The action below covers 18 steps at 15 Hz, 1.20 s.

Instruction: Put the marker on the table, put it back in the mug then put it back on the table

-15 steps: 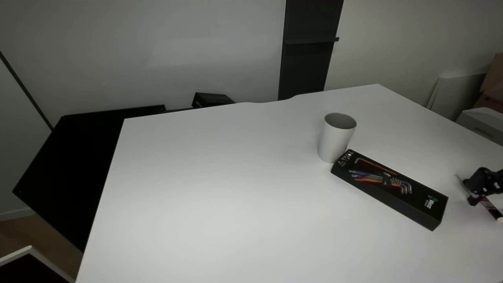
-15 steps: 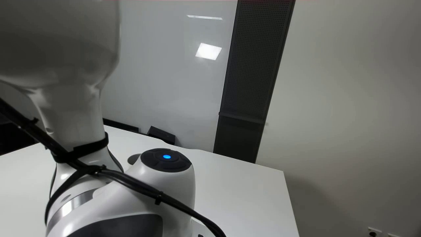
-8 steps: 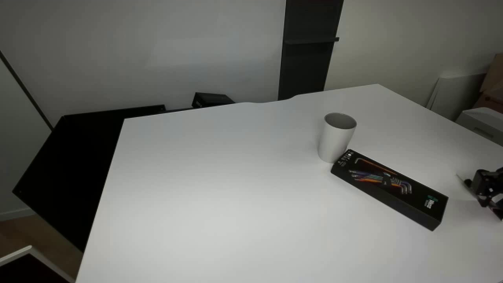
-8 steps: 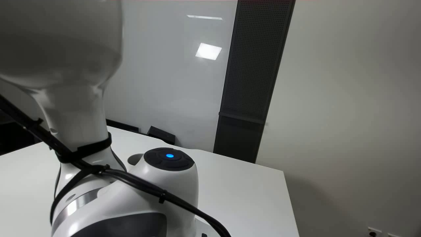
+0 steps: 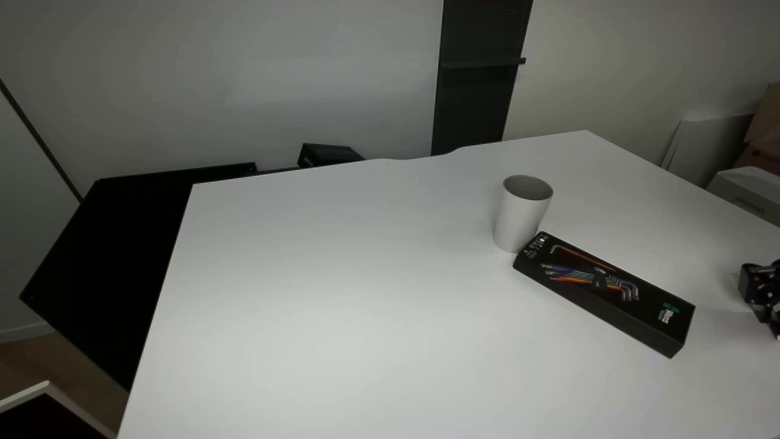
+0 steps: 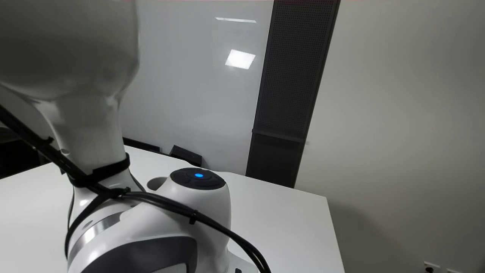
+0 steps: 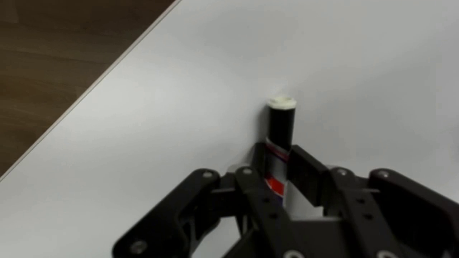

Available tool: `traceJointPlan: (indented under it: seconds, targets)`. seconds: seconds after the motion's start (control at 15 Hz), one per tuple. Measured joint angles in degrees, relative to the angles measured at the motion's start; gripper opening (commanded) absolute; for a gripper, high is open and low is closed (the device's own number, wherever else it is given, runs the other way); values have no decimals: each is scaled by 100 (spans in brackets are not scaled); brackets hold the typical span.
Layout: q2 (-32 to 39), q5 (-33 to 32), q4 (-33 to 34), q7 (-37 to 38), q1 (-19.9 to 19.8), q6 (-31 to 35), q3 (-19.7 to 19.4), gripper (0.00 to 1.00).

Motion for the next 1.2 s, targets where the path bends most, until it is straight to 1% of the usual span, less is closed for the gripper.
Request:
traceJointPlan:
  seconds: [0.2,0.53,0.73,0.87,1.0,1.07,1.2]
  targets:
    - [33,-2,96,234,321,-109,-227,8]
    - [-32,-14,291,444,834,-111,-566,8]
    - [-101,-13,395,811,1279,-180,-919,8]
    - [-138,-26,519,1226,1714,-530,-1304,8]
    - [-169,-138,723,1799,2170,-1227,-1708,8]
    - [-220,-210,837,2050,2304,-1645,-1804,8]
    - [-423,-307,1044,2429,2369,-2412,-1797,8]
